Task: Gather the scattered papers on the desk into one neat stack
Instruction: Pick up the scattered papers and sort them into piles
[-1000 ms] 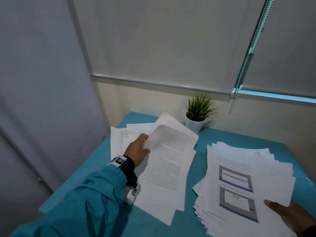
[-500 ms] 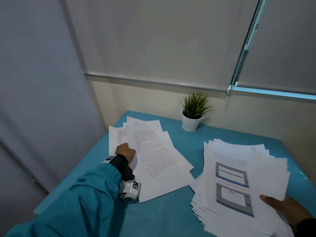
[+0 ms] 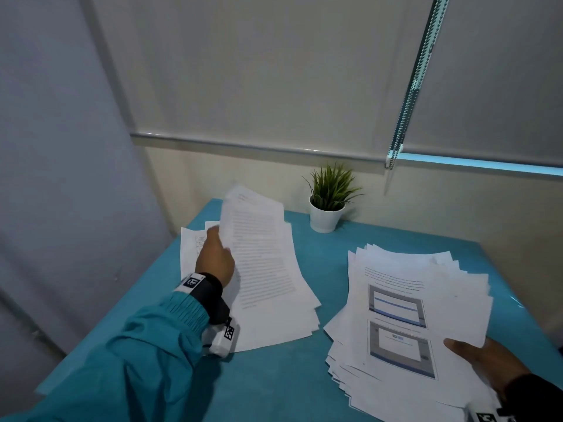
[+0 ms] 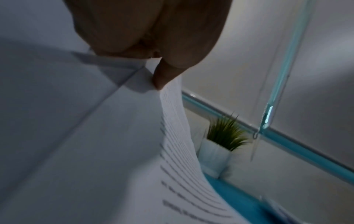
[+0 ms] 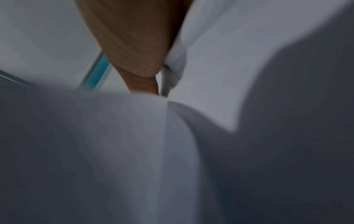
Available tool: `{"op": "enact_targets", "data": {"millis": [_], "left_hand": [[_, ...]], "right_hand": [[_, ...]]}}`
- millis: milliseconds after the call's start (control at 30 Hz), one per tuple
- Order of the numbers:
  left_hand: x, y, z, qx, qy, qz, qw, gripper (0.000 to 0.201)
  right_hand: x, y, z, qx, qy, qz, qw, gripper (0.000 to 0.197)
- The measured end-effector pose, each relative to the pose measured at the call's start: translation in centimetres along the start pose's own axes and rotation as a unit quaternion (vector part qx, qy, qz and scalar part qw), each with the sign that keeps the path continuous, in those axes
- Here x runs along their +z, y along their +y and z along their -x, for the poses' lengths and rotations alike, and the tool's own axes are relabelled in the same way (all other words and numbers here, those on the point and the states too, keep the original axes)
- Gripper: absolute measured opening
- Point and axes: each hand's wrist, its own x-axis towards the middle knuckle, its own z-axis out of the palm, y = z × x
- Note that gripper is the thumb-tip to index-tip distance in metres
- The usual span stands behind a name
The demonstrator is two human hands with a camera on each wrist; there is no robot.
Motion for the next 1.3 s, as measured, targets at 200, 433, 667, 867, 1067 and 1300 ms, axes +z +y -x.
{"op": "enact_targets", "data": {"millis": [200,433,667,867,1067,1300], "left_hand": [[-1.3,5.8,-0.1,0.093,0.03,0.205,0.974,0.053],[3.1,7.6,3.0,-0.014,-0.098,0.353,0.93,0.041],[12.2,6.1,8.5,0.012,-0.183,0.085,0.979,0.045],[15.9,9.5,11.0,0.039,-0.227,0.072,0.97,0.047],[17.2,10.8,11.3,0.091,-0.39,0.029,0.916,0.04],[8.9,4.6,4.3,-0.028,-0.18,-0.094,0.979,0.07]], "right_hand": [[0.0,-0.3,0.0,-0.001,-0.017,-0.052,0.998,0.03],[-0.5,2.5,-2.0,0.008,-0.024,-0.079,0.997,0.12],[-0.1,1.5,-1.5,0.018,-0.006,-0.061,0.998,0.033],[0.2,0.2,-0.6,-0.026,-0.003,-0.05,0.998,0.036],[0.1,0.8,-1.2,0.01,-0.059,-0.079,0.995,0.087],[0.0,1.2,-1.4,0.011,-0.054,-0.128,0.99,0.044]]}}
